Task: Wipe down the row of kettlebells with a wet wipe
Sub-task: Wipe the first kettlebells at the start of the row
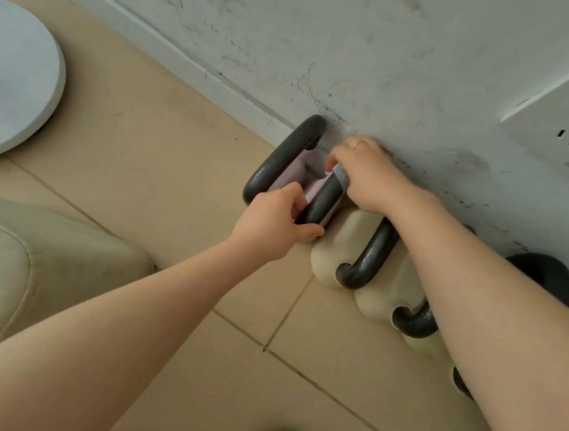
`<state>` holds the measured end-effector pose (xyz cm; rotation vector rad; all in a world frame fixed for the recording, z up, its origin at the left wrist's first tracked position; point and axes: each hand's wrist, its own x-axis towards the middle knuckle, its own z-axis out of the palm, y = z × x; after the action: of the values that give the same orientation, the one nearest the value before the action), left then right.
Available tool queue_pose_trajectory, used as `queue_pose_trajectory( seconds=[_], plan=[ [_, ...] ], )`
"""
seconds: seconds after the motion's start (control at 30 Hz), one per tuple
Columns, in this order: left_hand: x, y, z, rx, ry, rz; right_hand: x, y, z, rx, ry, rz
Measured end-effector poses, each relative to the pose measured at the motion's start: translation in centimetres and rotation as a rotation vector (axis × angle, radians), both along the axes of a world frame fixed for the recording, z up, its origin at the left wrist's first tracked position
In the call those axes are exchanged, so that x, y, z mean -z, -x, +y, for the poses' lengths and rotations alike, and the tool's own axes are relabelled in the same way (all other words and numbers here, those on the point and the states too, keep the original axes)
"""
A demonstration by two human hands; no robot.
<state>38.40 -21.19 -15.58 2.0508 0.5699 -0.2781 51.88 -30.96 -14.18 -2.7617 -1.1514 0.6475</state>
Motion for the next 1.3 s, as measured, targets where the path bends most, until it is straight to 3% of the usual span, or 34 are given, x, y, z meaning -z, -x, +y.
queue_pose_trajectory(
  seconds=[0.23, 0.4, 0.5, 0.6, 0.7, 0.8, 0.9, 1.1, 1.3],
  plan=[
    [0.5, 0.3, -0.3, -0.032, -0.033, -0.057, -0.5, 4.6, 0.2, 0.395, -0.269, 0.26],
    [0.7, 0.3, -0.2, -0.046, -0.013, -0.06, -0.4, 5.3, 1.6, 0.851, -0.733, 0.519],
    [0.5, 0.6, -0.3, -0.075, 0.016, -0.075, 0.2, 7.1, 2.0, 1.042, -0.852, 0.617],
    [0.2, 1.0, -0.7, -0.11, 0.07, -0.092, 1.1, 10.1, 1.6, 1.142, -0.9, 0.864],
    [0.1, 1.3, -0.6, -0.119, 0.115, -0.093, 0.3, 9.7, 1.1, 1.375, -1.128, 1.03],
    [0.1, 1.8, 0.0, -0.083, 0.183, -0.064, -0.6, 8.1, 1.8, 1.534, -1.057, 0.923],
    [-0.3, 2.3, 0.7, -0.09, 0.354, -0.019, -0.1, 9.4, 3.2, 1.485, -0.926, 0.826],
    [0.6, 3.5, 2.2, -0.256, 0.667, 0.058, 2.8, 14.3, 2.9, 1.262, -1.127, 0.65],
    [-0.2, 4.0, 1.6, -0.24, 0.785, 0.068, 6.4, 16.2, 2.1, 1.007, -0.773, 0.157]
  ],
)
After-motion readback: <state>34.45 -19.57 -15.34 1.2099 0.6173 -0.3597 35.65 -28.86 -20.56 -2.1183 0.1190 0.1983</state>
